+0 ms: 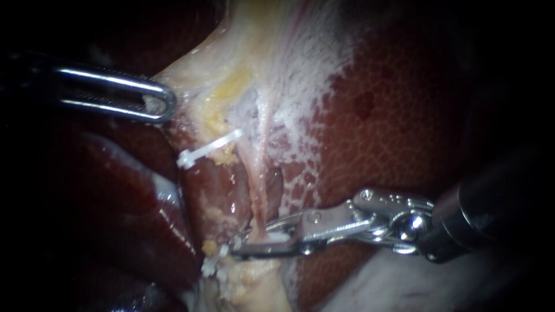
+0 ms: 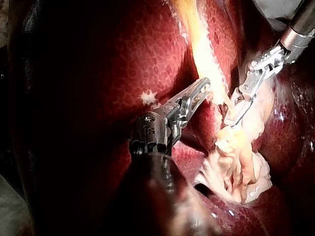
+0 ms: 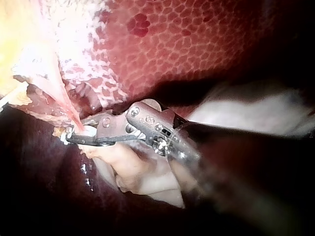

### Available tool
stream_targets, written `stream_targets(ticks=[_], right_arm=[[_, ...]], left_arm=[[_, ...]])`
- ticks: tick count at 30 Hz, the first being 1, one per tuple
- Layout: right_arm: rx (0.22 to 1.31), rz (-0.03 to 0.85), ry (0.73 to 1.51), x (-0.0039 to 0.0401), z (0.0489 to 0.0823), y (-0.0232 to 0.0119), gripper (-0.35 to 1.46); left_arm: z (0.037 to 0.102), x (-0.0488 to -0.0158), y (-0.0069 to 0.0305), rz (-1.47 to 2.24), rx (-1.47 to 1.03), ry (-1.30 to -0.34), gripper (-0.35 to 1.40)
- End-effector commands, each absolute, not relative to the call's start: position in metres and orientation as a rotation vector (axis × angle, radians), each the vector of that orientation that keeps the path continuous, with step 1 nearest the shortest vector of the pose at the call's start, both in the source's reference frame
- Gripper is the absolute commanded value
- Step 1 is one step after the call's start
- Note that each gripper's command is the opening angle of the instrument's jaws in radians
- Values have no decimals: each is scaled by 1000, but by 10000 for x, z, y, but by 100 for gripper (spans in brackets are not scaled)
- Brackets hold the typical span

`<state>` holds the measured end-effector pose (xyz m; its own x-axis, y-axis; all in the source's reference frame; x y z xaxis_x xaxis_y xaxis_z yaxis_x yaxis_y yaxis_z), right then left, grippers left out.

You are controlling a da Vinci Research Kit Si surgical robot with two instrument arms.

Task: Going back first clip right tube

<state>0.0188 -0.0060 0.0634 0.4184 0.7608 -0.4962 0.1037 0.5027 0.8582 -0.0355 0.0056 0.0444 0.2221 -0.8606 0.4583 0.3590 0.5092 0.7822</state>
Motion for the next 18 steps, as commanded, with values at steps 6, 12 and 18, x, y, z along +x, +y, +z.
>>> stream_targets(ticks=[6, 12, 18], right_arm=[[981, 506, 1080, 188, 634, -60, -35], [980, 506, 1080, 191, 634, -60, 1], [946, 465, 1099, 200, 635, -60, 52]], left_arm=[[445, -355, 55, -914, 591, -1023, -33], [445, -355, 55, -914, 591, -1023, -33], [446, -355, 54, -914, 590, -1023, -33]])
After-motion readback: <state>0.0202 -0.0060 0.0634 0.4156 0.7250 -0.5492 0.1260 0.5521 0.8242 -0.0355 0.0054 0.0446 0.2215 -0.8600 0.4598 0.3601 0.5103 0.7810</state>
